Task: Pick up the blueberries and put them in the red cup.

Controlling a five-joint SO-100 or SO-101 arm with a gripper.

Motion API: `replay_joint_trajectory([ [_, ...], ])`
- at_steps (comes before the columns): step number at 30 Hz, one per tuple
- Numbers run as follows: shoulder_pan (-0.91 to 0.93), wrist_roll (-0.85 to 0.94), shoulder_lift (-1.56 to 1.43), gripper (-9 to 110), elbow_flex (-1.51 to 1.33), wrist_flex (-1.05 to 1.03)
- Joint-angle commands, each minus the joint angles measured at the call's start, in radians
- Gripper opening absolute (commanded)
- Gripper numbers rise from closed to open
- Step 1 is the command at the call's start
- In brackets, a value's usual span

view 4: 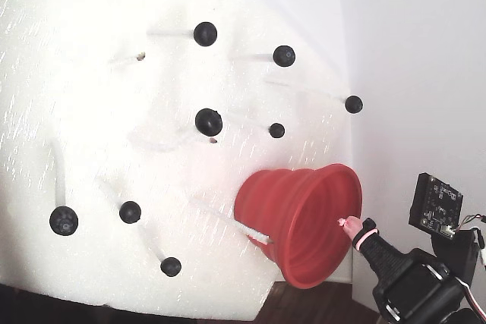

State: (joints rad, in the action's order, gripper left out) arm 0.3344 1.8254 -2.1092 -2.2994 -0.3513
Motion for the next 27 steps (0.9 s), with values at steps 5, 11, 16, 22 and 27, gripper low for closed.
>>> replay_joint_trajectory([
  [5,-0.021,-0.012,0.005,15,0.1,0.032],
  [11,-0.049,-0.017,0.023,15,0.091,0.061],
  [16,-0.071,-0.028,0.038,15,0.095,0.078],
  [22,-0.094,-0.026,0.061,15,0.092,0.11],
  [27,-0.106,-0.015,0.092,15,0.091,0.144],
])
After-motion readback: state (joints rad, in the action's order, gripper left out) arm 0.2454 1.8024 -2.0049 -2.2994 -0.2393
